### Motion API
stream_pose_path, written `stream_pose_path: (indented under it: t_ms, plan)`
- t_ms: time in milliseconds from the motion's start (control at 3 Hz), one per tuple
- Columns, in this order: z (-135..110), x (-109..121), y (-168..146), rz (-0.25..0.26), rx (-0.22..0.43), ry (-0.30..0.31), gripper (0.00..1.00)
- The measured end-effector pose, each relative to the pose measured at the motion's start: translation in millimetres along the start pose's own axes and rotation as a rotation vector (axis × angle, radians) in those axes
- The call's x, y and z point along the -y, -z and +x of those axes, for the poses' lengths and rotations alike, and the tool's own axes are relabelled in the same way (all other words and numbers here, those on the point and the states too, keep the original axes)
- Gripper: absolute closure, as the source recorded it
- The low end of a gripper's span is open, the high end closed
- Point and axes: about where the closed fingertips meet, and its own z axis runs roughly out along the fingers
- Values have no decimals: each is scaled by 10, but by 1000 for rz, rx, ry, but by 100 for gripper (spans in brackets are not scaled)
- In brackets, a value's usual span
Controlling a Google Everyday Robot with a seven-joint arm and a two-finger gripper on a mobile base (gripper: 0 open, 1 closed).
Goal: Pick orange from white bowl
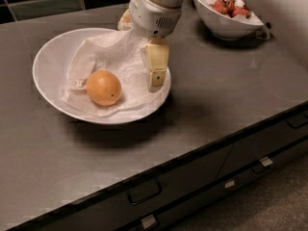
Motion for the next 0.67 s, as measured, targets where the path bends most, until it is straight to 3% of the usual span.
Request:
stream_pose_path:
  t_ms: [333, 667]
  plan:
    - [-219, 115, -251, -47, 98, 89, 0]
    - [-222, 117, -253, -46, 98, 90, 0]
